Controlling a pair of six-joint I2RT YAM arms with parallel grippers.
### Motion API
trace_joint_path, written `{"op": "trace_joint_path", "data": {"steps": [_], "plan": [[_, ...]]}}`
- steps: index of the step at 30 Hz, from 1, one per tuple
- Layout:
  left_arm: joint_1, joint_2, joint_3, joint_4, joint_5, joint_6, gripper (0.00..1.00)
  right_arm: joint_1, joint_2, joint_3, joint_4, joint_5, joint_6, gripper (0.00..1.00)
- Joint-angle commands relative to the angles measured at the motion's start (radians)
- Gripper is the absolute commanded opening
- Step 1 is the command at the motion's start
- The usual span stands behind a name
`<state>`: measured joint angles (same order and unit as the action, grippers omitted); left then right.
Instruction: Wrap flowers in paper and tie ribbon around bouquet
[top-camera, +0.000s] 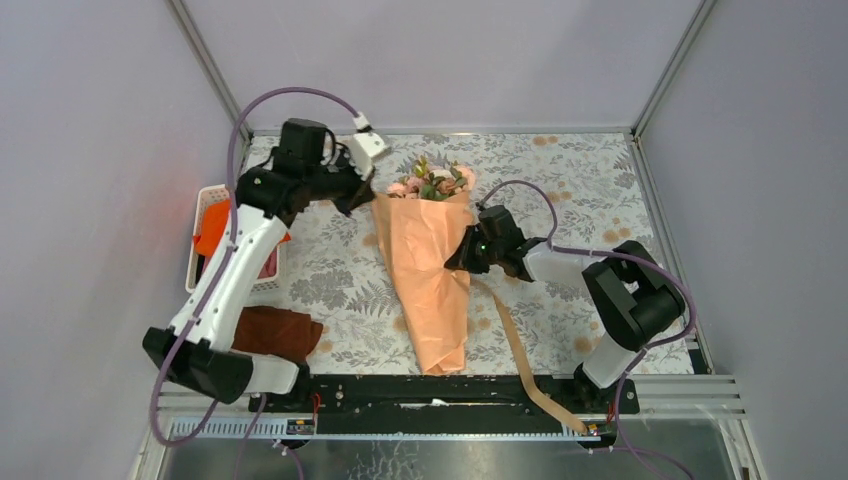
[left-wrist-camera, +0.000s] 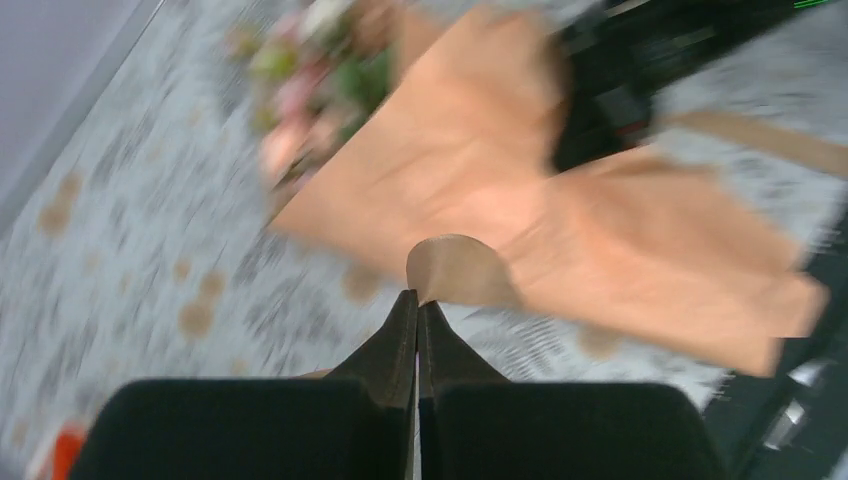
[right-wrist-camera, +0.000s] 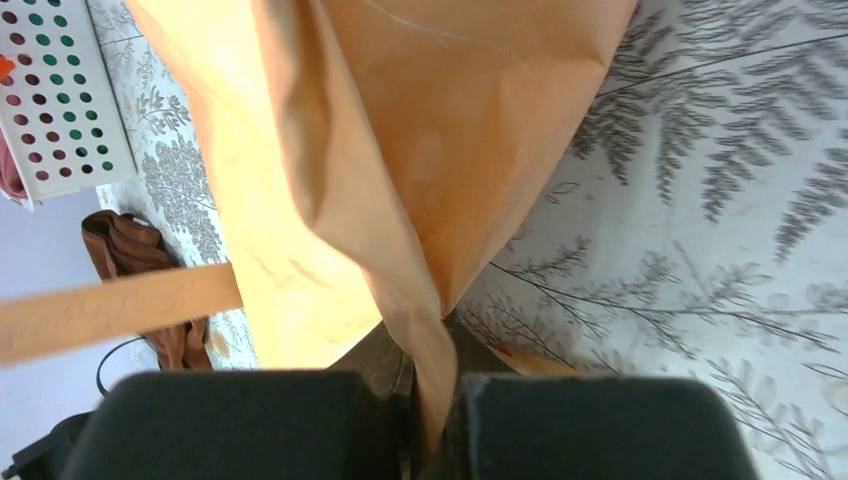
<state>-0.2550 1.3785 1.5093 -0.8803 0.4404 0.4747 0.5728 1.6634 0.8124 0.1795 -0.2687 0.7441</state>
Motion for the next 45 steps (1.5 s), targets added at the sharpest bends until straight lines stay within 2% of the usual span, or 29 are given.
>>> {"op": "trace_joint_path", "data": {"steps": [1, 4, 8, 12, 15, 18, 21, 25, 30, 33, 37, 42, 45], "plan": [[-0.23, 0.053, 0.011, -0.099, 0.192, -0.096, 0.0, 0.05, 0.033, -0.011, 0.142, 0.085, 0.088, 0.0], [-0.32, 0.175, -0.038, 0.024, 0.186, -0.193, 0.0, 0.06, 0.02, -0.037, 0.173, 0.107, 0.116, 0.0], [-0.314, 0.385, -0.026, 0.16, 0.132, -0.322, 0.0, 0.061, 0.008, -0.038, 0.147, 0.11, 0.116, 0.0], [-0.301, 0.525, -0.029, 0.311, 0.091, -0.414, 0.0, 0.061, 0.001, -0.046, 0.127, 0.098, 0.123, 0.0], [-0.3, 0.6, -0.03, 0.371, 0.069, -0.459, 0.0, 0.061, -0.015, -0.056, 0.105, 0.085, 0.124, 0.11], [-0.3, 0.654, -0.048, 0.402, 0.031, -0.472, 0.0, 0.062, -0.048, -0.056, 0.047, 0.085, 0.099, 0.33], [-0.3, 0.703, -0.064, 0.404, -0.005, -0.472, 0.0, 0.061, -0.084, -0.019, -0.064, 0.088, 0.034, 0.48], [-0.3, 0.733, -0.09, 0.411, -0.016, -0.472, 0.0, 0.062, -0.15, 0.046, -0.318, 0.116, -0.072, 0.59], [-0.3, 0.736, -0.105, 0.428, -0.004, -0.473, 0.0, 0.061, -0.261, 0.119, -0.681, 0.286, -0.179, 0.7], [-0.3, 0.728, -0.116, 0.438, 0.001, -0.473, 0.0, 0.062, -0.307, 0.113, -0.852, 0.324, -0.188, 0.71], [-0.3, 0.722, -0.123, 0.438, -0.002, -0.472, 0.0, 0.062, -0.297, 0.047, -0.968, 0.304, -0.19, 0.72], [-0.3, 0.702, -0.13, 0.438, -0.007, -0.466, 0.0, 0.067, -0.249, -0.06, -0.915, 0.184, -0.197, 0.68], [-0.3, 0.691, -0.134, 0.438, -0.015, -0.462, 0.0, 0.086, -0.235, -0.114, -0.859, 0.13, -0.185, 0.61]]}}
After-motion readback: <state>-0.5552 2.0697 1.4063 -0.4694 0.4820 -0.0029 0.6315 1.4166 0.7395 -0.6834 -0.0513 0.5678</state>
